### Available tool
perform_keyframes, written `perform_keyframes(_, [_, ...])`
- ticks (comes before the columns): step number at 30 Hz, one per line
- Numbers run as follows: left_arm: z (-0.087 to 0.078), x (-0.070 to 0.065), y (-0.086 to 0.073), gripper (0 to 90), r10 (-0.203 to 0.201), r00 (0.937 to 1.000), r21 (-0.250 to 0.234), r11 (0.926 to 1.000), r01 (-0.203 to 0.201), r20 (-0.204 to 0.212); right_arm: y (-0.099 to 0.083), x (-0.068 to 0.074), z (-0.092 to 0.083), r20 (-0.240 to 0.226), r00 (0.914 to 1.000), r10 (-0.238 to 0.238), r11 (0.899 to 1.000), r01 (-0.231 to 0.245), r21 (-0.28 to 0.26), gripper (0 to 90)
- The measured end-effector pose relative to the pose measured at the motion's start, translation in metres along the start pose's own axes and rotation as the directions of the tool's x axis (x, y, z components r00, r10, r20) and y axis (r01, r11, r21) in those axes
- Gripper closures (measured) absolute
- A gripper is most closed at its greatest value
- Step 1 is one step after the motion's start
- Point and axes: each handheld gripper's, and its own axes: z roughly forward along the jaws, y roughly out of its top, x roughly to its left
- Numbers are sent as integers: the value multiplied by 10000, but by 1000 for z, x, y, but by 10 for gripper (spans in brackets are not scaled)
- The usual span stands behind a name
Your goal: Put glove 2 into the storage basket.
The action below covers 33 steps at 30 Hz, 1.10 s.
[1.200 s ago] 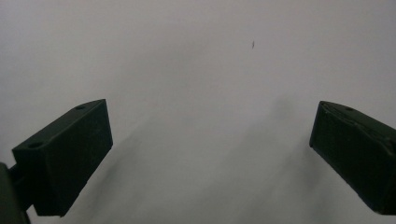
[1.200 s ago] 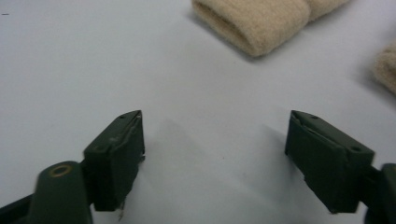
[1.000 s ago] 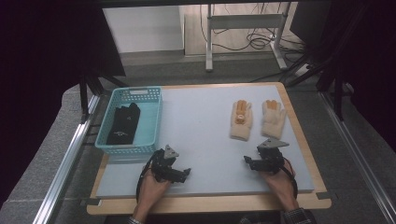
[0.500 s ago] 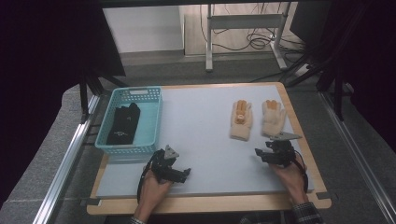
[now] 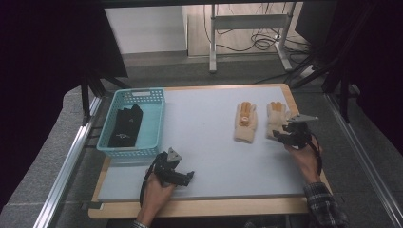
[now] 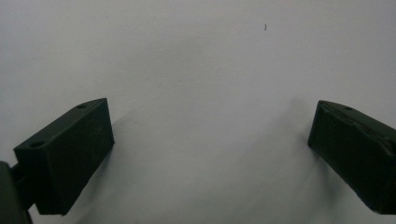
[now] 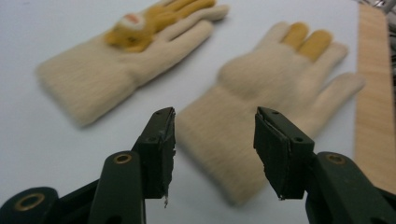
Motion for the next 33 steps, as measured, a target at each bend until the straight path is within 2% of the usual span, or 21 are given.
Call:
perform_keyframes(5, [0, 0, 0, 3, 6, 10000, -10, 10000, -6, 1, 14, -20, 24, 271, 9991, 314, 9992, -320, 222, 390])
perform_keyframes(7, [0, 0, 0, 3, 4, 10000, -12, 10000, -4, 1, 15, -22, 27, 271, 9990, 348, 9991, -354, 228, 375])
perform_keyframes(8, [0, 0, 0, 3, 6, 10000, -12, 10000, -6, 0, 19, -28, 38, 329, 9984, 457, 9986, -466, 252, 340])
perform_keyframes(12, [0, 0, 0, 3, 3, 10000, -13, 10000, -3, -1, 23, -32, 50, 268, 9983, 520, 9981, -529, 324, 313])
perform_keyframes(15, [0, 0, 0, 3, 5, 10000, -14, 10000, -5, -2, 25, -33, 62, 326, 9987, 402, 9978, -418, 523, 294])
perform_keyframes(18, [0, 0, 0, 3, 7, 10000, -17, 10000, -7, -4, 24, -32, 73, 443, 9990, -31, 9954, -12, 953, 292])
perform_keyframes(20, [0, 0, 0, 3, 6, 10000, -19, 10000, -6, -5, 22, -29, 78, 485, 9988, -120, 9943, 68, 1062, 340])
perform_keyframes(23, [0, 0, 0, 4, 10, 10000, -2, 10000, -10, -14, 22, -28, 75, 272, 9992, 292, 9939, -319, 1055, 485])
perform_keyframes(25, [0, 0, 0, 4, 10, 10000, -1, 10000, -10, -18, 22, -27, 74, 354, 9989, 300, 9935, -337, 1090, 519])
perform_keyframes(26, [0, 0, 0, 4, 6, 10000, -23, 10000, -6, -15, 22, -25, 72, 554, 9976, 422, 9926, -482, 1111, 574])
perform_keyframes(29, [0, 0, 0, 4, 9, 10000, -1, 10000, -9, -21, 22, -28, 64, 440, 9960, 774, 9934, -808, 815, 620])
perform_keyframes(33, [0, 0, 0, 3, 10, 10000, -1, 10000, -10, -20, 25, -25, 54, 356, 9969, 703, 9961, -721, 515, 632])
